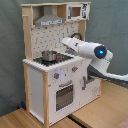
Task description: Play with the kitchen
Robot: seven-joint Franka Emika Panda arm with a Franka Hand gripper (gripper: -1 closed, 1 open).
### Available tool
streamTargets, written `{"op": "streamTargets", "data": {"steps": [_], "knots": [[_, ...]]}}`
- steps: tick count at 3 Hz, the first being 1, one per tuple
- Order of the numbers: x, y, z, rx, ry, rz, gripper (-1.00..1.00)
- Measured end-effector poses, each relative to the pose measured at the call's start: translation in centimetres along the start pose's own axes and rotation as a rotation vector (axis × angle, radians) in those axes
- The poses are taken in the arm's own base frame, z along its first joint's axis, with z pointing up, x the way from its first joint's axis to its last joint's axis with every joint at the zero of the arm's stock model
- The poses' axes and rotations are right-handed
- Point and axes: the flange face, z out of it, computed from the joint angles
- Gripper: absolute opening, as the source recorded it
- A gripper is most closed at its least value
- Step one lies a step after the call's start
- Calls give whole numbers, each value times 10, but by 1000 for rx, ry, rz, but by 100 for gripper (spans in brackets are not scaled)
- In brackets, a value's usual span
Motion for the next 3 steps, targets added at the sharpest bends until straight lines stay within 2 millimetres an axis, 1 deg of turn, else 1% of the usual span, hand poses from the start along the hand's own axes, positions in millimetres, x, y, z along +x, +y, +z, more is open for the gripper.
{"op": "streamTargets", "data": {"steps": [1, 3], "knots": [[8, 6, 17, 72, -6, 67, 100], [16, 25, 51, 206, -26, 188, 100]]}}
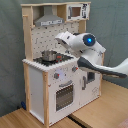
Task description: Play with the kitchen
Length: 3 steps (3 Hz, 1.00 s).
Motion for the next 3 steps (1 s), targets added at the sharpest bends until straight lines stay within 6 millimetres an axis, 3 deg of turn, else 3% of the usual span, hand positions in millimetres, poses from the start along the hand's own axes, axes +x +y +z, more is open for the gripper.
{"op": "streamTargets", "data": {"steps": [3], "knots": [[15, 21, 26, 182, -37, 149, 100]]}}
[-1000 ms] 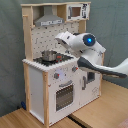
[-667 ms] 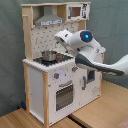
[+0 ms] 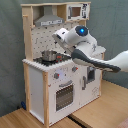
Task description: Play with the kitchen
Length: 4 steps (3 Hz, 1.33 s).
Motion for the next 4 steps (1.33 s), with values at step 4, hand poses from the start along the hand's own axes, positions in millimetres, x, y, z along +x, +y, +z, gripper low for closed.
{"op": "streamTargets", "data": {"steps": [4], "knots": [[7, 8, 45, 326, -63, 248, 100]]}}
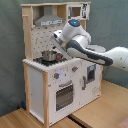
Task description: Play with the kitchen
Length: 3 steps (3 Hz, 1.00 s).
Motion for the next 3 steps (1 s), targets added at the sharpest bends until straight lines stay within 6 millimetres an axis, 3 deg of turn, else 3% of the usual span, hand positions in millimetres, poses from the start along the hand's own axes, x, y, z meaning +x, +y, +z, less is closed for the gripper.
{"op": "streamTargets", "data": {"steps": [2, 3], "knots": [[1, 42, 17, 157, -34, 143, 100], [7, 43, 21, 219, -66, 193, 100]]}}
